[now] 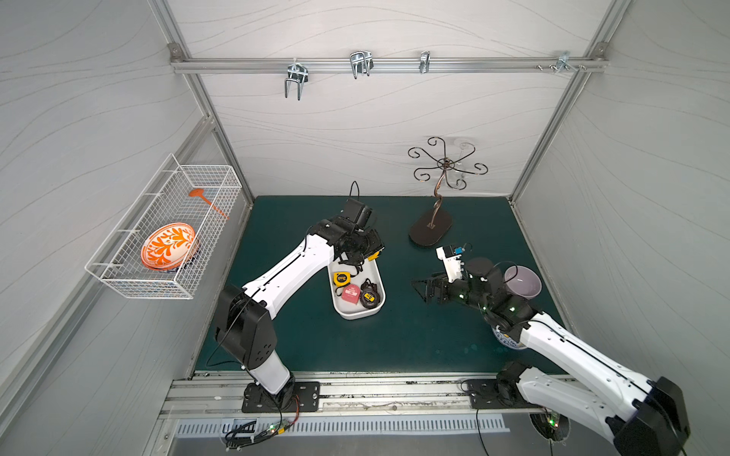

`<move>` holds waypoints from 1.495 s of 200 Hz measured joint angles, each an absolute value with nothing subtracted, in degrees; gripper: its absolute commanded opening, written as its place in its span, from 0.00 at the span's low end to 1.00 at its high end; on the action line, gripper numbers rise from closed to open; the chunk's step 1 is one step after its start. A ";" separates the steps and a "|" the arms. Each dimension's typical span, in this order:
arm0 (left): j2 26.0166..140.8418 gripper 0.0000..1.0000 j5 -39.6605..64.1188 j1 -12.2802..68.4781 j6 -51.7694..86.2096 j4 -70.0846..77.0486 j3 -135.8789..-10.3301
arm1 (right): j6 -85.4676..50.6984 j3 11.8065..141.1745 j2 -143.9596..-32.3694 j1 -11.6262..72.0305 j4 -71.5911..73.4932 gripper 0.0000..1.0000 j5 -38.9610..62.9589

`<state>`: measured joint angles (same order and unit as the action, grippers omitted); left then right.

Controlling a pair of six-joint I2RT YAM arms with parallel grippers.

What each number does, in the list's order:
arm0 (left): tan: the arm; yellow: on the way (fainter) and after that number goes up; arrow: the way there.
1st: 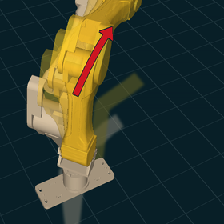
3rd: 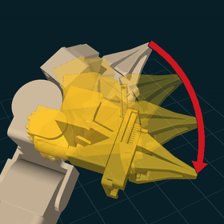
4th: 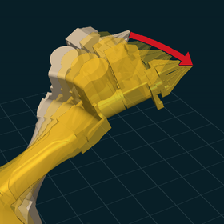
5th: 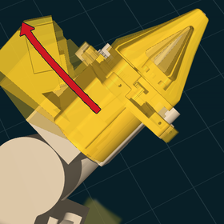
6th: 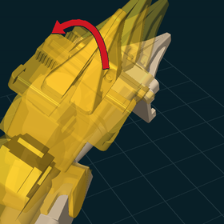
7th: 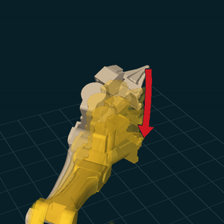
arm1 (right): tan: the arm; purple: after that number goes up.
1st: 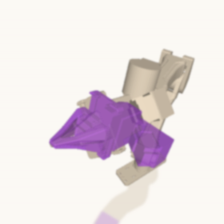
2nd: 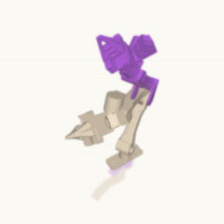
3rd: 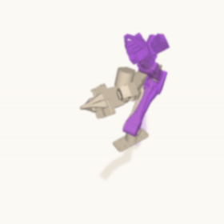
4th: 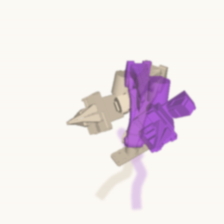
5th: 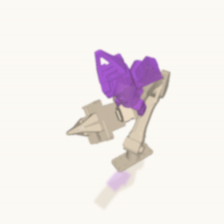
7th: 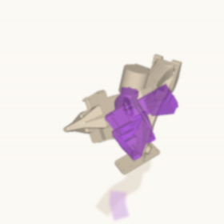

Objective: Take the tape measure out of the storage box
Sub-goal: Place the tape measure at the center of the board.

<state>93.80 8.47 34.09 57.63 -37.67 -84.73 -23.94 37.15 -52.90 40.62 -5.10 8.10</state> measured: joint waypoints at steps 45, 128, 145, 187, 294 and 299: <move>93.91 0.00 8.84 38.26 67.24 -34.89 -85.78 | -24.49 37.12 -49.52 41.56 -3.20 0.99 5.13; 94.02 0.00 9.45 43.90 79.72 -31.79 -86.50 | -25.08 35.35 -49.41 41.56 0.38 0.94 -0.45; 94.02 0.00 9.82 44.69 80.97 -31.35 -86.78 | -25.15 35.38 -50.81 41.56 1.65 0.92 -1.06; 94.02 0.00 10.11 46.02 83.02 -30.92 -86.98 | -25.58 35.59 -54.24 41.56 4.75 0.82 -1.52; 94.00 0.00 9.69 47.79 85.47 -28.99 -86.43 | -26.74 35.66 -55.72 41.63 9.04 0.58 -1.28; 94.00 0.00 9.82 48.03 85.58 -29.02 -86.41 | -26.74 35.66 -55.72 41.63 9.28 0.58 -1.30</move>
<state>94.00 9.82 48.03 85.58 -29.02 -86.41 -26.74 35.66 -55.72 41.63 9.28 -1.30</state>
